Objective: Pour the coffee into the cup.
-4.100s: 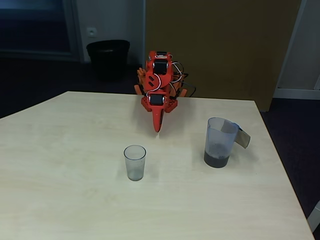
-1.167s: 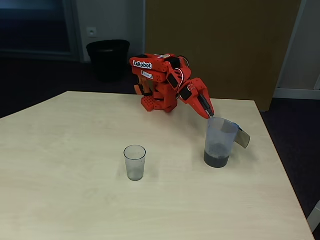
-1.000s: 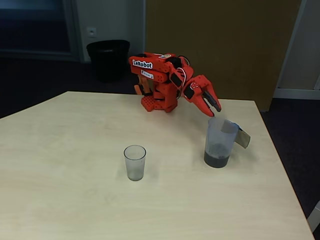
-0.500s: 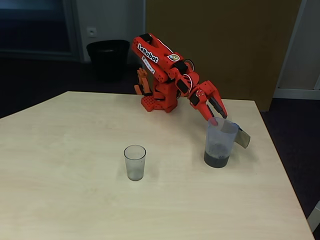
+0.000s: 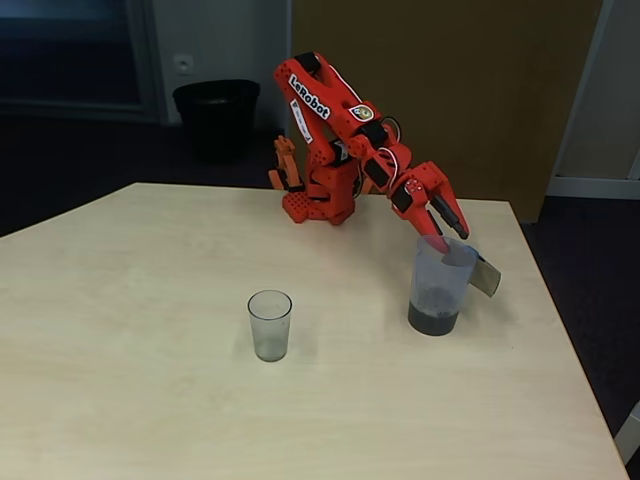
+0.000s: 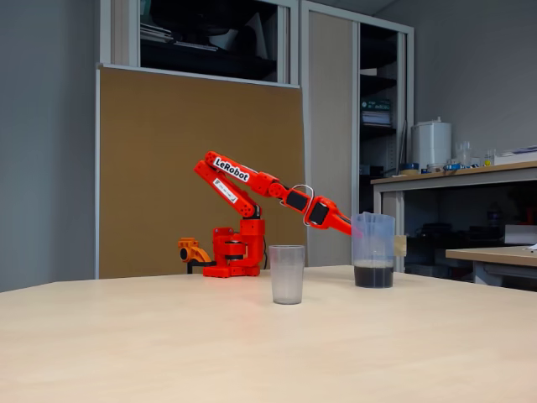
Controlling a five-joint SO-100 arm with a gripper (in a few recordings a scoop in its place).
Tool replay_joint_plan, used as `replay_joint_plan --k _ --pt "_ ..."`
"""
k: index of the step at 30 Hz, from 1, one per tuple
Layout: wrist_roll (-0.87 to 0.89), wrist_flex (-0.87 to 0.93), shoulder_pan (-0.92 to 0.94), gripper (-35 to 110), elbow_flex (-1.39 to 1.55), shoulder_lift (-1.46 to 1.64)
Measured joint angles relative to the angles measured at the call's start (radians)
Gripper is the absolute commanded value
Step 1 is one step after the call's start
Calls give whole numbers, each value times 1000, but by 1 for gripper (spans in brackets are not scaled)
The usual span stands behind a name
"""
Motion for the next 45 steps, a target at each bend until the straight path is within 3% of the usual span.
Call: replay_joint_plan --k 21,38,45 --pt "0 -287 3 19 -147 -407" --pt "-115 -299 60 19 -215 -517" --pt "-150 -390 75 18 -235 -603"
